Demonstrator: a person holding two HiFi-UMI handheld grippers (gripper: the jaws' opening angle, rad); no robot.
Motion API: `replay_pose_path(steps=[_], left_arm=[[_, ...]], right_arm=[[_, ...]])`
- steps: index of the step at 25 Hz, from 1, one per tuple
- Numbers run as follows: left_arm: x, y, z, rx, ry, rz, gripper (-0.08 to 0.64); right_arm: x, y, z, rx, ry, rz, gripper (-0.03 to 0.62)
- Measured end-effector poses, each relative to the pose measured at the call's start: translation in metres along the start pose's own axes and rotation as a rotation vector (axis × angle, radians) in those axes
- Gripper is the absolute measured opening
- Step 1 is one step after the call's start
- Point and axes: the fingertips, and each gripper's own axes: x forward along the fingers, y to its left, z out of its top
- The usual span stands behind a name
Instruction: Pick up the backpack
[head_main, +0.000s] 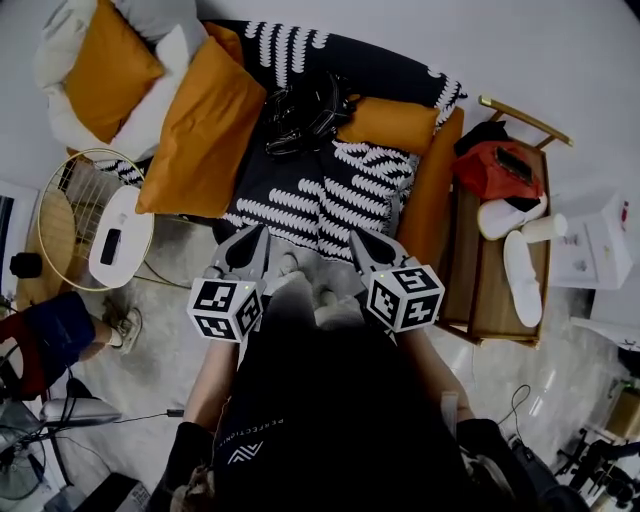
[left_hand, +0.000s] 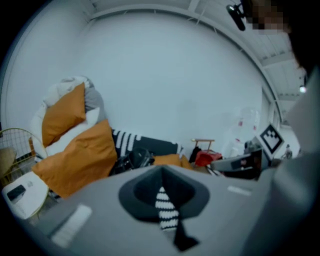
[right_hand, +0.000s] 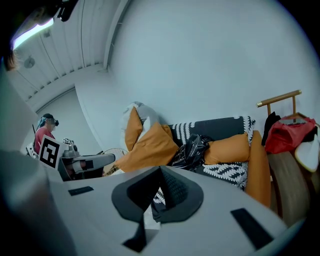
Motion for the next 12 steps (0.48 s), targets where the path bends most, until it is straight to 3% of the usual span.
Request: replay_pose_path(steps=[5, 8, 12], left_arm=[[0.021, 0.008, -0.001, 0.004, 0.019, -0.016, 0.011], [0.04, 0.021, 0.005, 0.01, 0.014, -0.02, 0.014], [0.073, 0.04, 0.01, 0.013, 0.044, -0.058, 0.026]], right_arm=[[0.012, -0.01, 0.007, 0.002, -0.001, -0.017, -0.003], [0.025, -0.022, 0.015, 0.014, -0.006, -0.038, 0.04], [0.054, -0.038, 0.028, 0.032, 0.0, -0.075, 0.051]])
